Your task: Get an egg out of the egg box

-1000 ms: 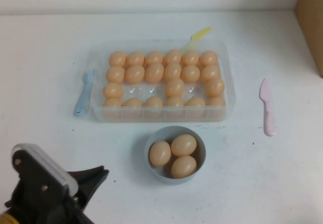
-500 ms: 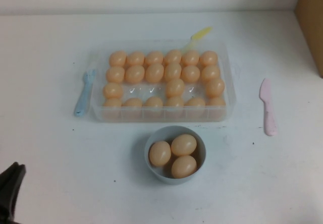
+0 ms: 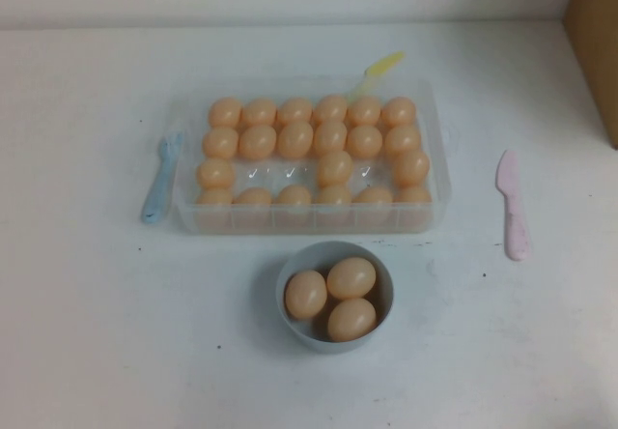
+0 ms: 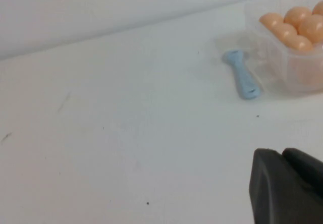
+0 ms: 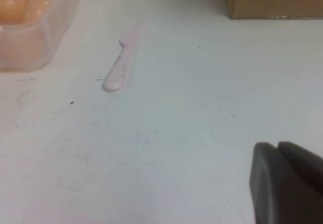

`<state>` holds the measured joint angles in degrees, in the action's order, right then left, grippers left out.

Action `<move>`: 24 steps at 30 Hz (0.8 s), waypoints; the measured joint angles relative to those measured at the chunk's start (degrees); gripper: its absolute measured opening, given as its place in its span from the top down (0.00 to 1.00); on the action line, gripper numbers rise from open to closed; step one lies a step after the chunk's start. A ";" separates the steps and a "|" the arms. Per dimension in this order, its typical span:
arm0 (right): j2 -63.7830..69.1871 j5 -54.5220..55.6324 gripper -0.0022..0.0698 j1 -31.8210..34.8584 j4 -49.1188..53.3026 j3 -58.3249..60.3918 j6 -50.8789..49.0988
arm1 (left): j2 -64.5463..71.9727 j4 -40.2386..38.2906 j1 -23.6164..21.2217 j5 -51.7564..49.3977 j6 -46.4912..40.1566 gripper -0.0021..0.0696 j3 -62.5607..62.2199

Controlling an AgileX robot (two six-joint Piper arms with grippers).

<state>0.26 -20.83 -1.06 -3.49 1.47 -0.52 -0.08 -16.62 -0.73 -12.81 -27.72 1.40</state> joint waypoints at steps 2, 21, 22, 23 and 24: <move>0.00 0.00 0.99 0.00 0.00 0.00 0.00 | -0.48 0.09 -1.24 -2.15 0.00 0.97 0.00; 0.00 -0.03 0.99 0.00 0.00 0.00 0.00 | -0.48 17.05 -1.70 -8.14 20.00 0.97 0.02; 0.00 -0.03 0.99 0.00 0.00 0.00 0.00 | -0.48 17.31 -1.55 -8.14 20.29 0.97 0.02; 0.00 -0.03 0.99 0.00 0.00 0.00 0.00 | -0.48 17.46 -1.14 -8.14 20.36 0.97 0.02; 0.00 -0.03 0.99 0.00 0.00 0.00 0.00 | -0.48 17.57 -0.56 -8.14 20.50 0.97 0.02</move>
<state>0.26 -20.85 -1.06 -3.49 1.47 -0.52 -0.56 0.95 -1.29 -20.95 -7.22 1.42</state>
